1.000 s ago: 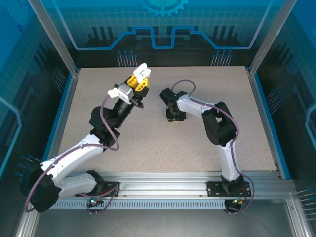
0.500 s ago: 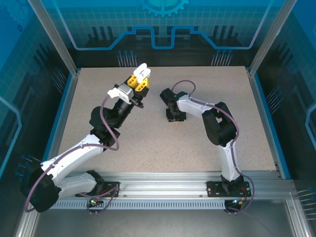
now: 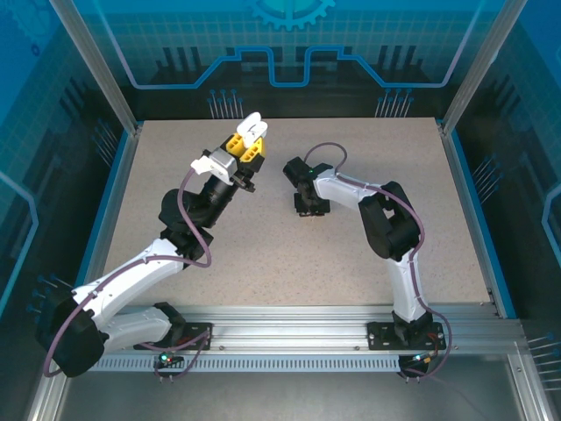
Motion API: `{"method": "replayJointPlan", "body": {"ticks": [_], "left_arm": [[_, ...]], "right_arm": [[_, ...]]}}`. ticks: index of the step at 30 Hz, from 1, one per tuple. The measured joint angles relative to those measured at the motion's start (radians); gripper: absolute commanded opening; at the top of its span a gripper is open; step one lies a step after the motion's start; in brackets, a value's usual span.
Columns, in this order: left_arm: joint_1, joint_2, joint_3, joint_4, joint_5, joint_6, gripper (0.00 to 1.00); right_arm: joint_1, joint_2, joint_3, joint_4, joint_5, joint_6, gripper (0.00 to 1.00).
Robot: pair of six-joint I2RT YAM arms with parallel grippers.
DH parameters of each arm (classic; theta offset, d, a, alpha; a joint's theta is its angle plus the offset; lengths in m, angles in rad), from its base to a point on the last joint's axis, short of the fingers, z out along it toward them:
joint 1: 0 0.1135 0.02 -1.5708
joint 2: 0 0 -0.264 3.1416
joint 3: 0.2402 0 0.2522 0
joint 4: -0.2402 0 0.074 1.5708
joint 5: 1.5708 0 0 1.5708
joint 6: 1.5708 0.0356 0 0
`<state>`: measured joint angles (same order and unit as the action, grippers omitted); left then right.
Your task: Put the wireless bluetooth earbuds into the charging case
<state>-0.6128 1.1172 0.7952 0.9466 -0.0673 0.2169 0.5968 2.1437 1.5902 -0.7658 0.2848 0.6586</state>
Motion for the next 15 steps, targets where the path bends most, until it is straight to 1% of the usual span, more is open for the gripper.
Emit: {"method": "replayJointPlan", "body": {"ticks": [4,7,12,15], "left_arm": [[0.000,0.000,0.000,0.000,0.000,0.000,0.00],[0.000,0.000,0.000,-0.001,0.000,0.000,0.00],[0.000,0.000,0.000,-0.007,0.000,0.000,0.00],[0.000,0.000,0.000,-0.008,0.001,0.000,0.00]], "right_arm": [[0.001,-0.018,-0.023,0.002,-0.001,0.000,0.26],[0.004,-0.063,-0.069,0.002,0.001,-0.005,0.27],[0.008,-0.198,-0.117,0.025,0.016,-0.024,0.27],[0.011,-0.327,-0.139,0.056,0.035,-0.050,0.27]]}}
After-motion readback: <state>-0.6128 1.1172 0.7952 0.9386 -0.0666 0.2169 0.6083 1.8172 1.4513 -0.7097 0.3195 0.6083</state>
